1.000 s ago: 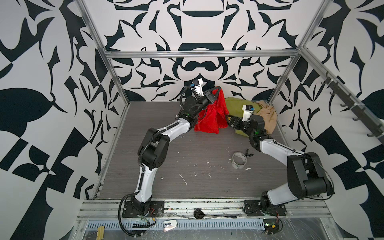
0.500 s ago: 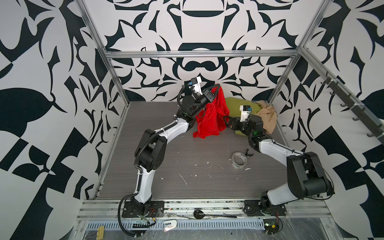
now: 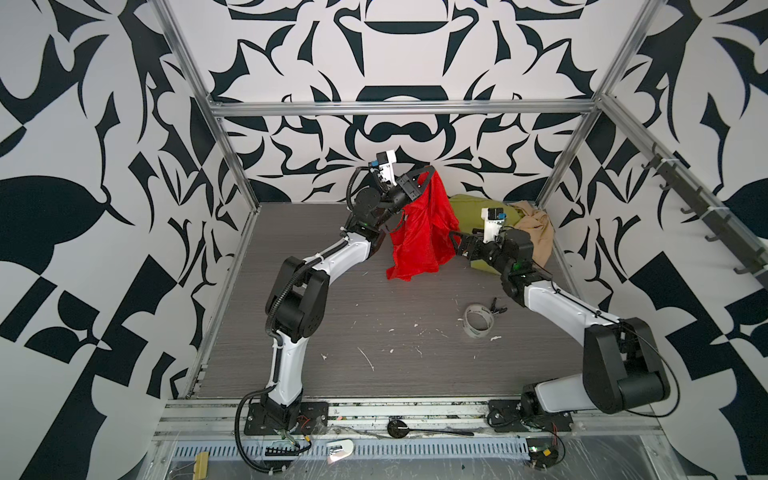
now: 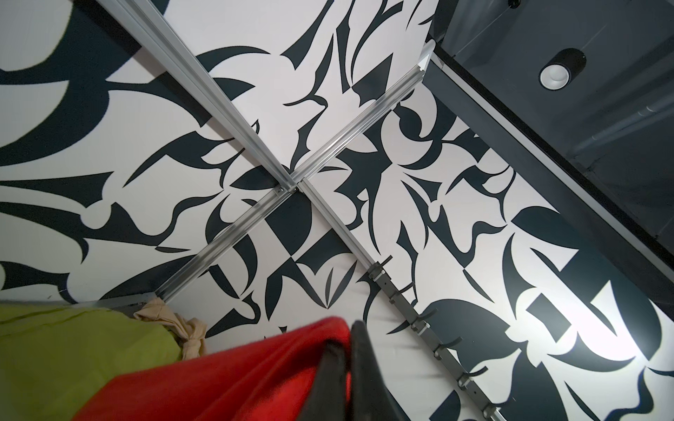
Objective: Pick out a specific cloth from the pile
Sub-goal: 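Hold the red cloth up with the left gripper while the right grasps its end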
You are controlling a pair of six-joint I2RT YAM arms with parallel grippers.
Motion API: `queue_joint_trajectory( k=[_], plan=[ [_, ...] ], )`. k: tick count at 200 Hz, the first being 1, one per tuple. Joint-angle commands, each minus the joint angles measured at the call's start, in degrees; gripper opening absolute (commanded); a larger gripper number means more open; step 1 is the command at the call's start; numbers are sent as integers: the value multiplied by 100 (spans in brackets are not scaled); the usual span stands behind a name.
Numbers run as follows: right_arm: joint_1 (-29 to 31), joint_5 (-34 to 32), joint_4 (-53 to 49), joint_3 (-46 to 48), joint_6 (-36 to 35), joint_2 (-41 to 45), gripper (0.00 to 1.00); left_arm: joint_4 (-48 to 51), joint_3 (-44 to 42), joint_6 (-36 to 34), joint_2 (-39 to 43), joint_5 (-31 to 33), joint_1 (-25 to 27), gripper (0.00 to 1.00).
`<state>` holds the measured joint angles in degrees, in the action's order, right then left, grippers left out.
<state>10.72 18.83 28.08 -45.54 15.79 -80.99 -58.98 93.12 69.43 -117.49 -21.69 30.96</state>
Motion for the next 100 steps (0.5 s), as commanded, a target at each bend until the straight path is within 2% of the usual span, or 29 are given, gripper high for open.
queue_joint_trajectory(
  k=[1,33,64,100],
  plan=[
    [-50,180,179,9,-354,173,95,-646,128,508,218,-354,-216,0],
    [-93,274,161,45,-718,157,91,-676,158,860,253,-787,-427,0],
    [-92,521,-424,-113,-1752,44,86,-760,371,1425,150,-1419,-597,0],
    [-89,1094,360,184,-2576,-259,81,-757,347,1547,235,-1915,-635,0]
  ],
)
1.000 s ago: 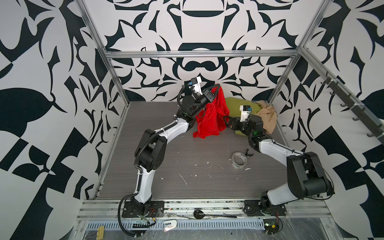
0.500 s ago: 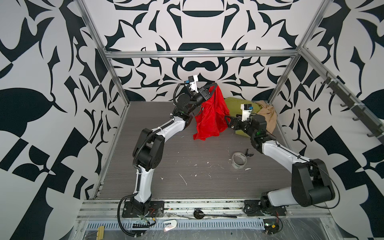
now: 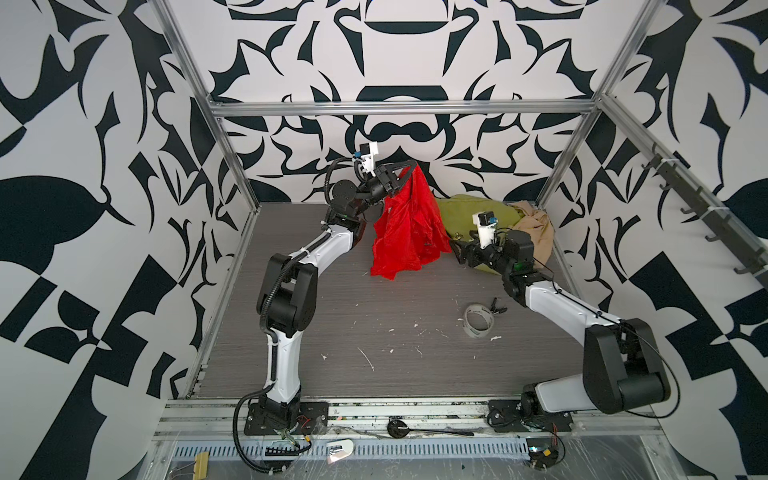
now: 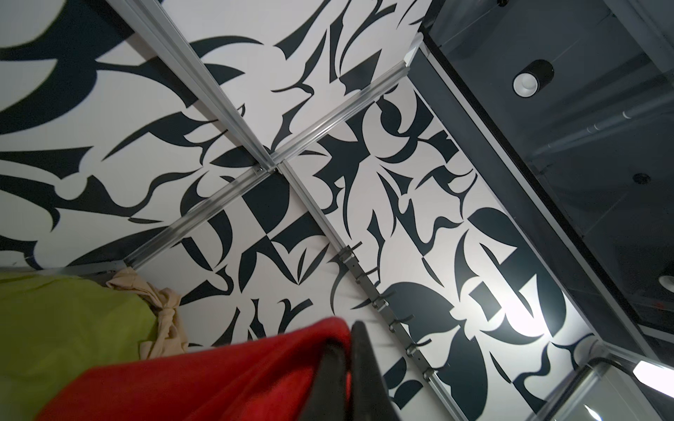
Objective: Pick out a specific cloth from the pile
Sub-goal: 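Hold the red cloth up with the left gripper while the right grasps its end, then lift the red cloth higher with both grippers, spreading it between them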
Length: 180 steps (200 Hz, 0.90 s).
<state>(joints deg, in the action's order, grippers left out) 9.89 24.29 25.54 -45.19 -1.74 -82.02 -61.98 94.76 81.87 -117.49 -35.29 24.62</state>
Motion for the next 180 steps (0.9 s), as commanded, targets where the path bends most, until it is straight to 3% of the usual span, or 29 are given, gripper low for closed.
queue_joint_trajectory(
  k=[1,23,57,88,180],
  plan=[
    [-5,566,651,159,-839,-170,81,-457,183,304,244,-570,-1,0],
    [21,751,1244,232,-947,-442,79,-455,134,376,278,-783,-1,0],
    [306,483,1401,122,-1303,-741,82,-594,-31,479,350,-798,-6,0],
    [504,194,1698,-31,-1136,-1075,83,-626,-107,472,426,-805,-1,0],
    [938,-734,1984,-423,-988,-1429,55,-728,-334,463,618,-883,-10,0]
  ],
)
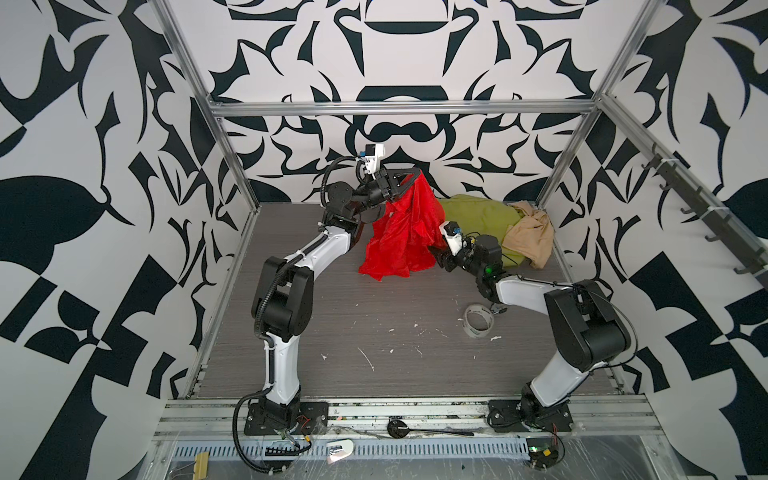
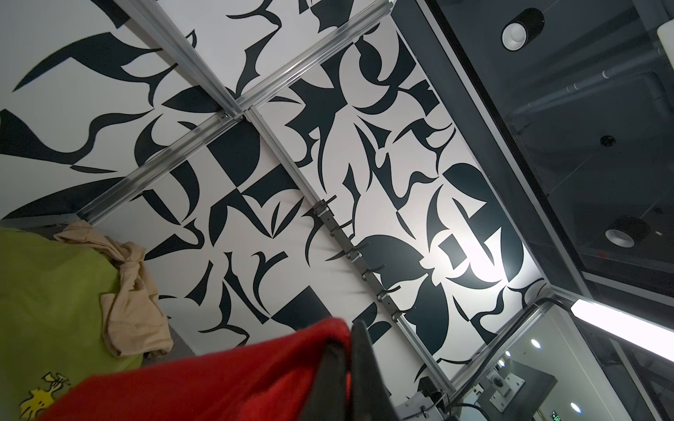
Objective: Pick out a specific cloth from the pile
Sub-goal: 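Lift the red cloth higher with both grippers, spreading it between them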
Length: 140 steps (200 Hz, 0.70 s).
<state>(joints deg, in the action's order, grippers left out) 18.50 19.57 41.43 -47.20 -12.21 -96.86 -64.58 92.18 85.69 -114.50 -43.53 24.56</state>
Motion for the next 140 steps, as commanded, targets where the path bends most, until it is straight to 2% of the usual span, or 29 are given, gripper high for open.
queue_joint_trajectory(
  k=[1,40,72,88,140],
  plan=[
    [76,-270,398,-221,64,58,55,-468,-81,73,321,-59,-3,0],
    [83,-405,453,-204,200,123,31,-494,-139,74,349,-43,-36,0],
    [86,-451,488,-219,348,115,5,-514,-202,72,384,0,-83,0],
    [85,-457,524,-211,378,115,0,-521,-236,79,410,37,-102,0],
    [94,-516,542,-197,407,243,0,-495,-275,42,473,89,-166,0]
  ],
)
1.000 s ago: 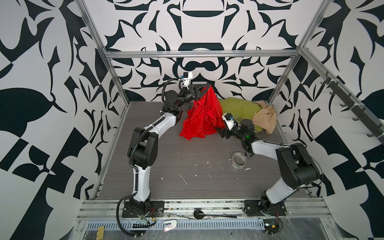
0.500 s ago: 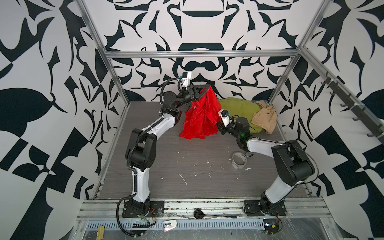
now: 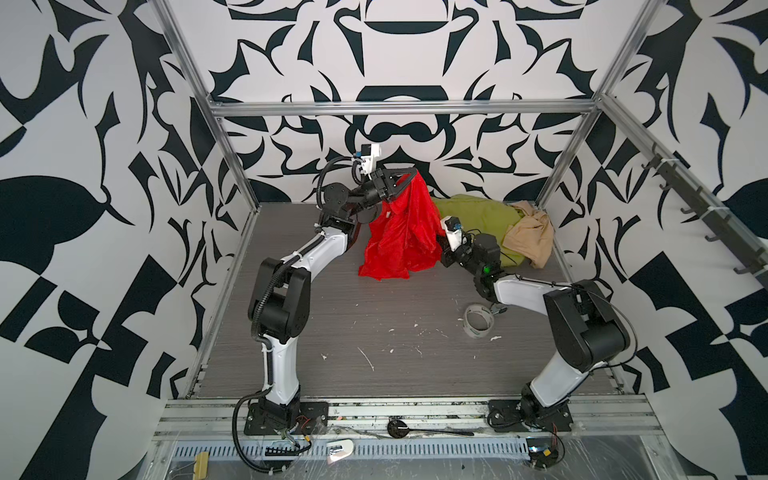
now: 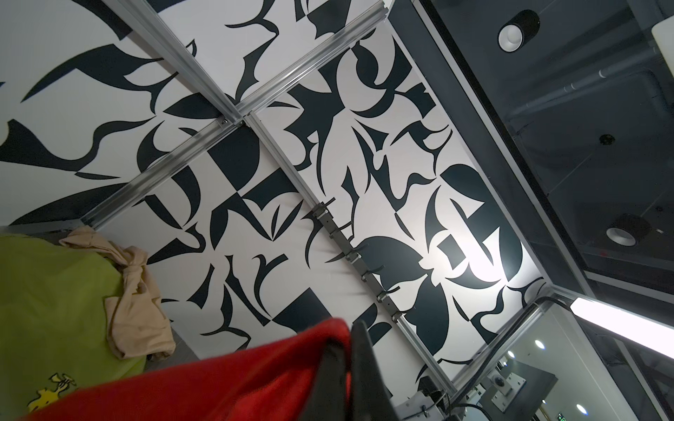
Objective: Pick out a specific cloth from the pile
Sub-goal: 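Lift the red cloth higher with both grippers, spreading it between them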
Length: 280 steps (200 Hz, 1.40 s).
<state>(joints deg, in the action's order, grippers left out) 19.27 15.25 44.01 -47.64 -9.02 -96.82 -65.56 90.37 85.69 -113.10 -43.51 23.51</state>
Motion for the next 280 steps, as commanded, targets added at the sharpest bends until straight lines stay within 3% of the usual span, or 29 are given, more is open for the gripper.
queue_joint_trajectory(
  k=[1,74,123,280],
  plan=[
    [12,-87,284,-151,86,240,0,-396,-96,43,337,92,-63,0],
    [13,-48,-90,-302,-65,711,0,-293,-373,-73,651,220,-337,0],
    [49,14,-483,-507,-121,1181,0,223,-679,-671,1098,186,-454,0],
    [445,11,-1153,-1398,-355,1767,0,350,-1478,-699,1795,519,-1056,0]
  ],
)
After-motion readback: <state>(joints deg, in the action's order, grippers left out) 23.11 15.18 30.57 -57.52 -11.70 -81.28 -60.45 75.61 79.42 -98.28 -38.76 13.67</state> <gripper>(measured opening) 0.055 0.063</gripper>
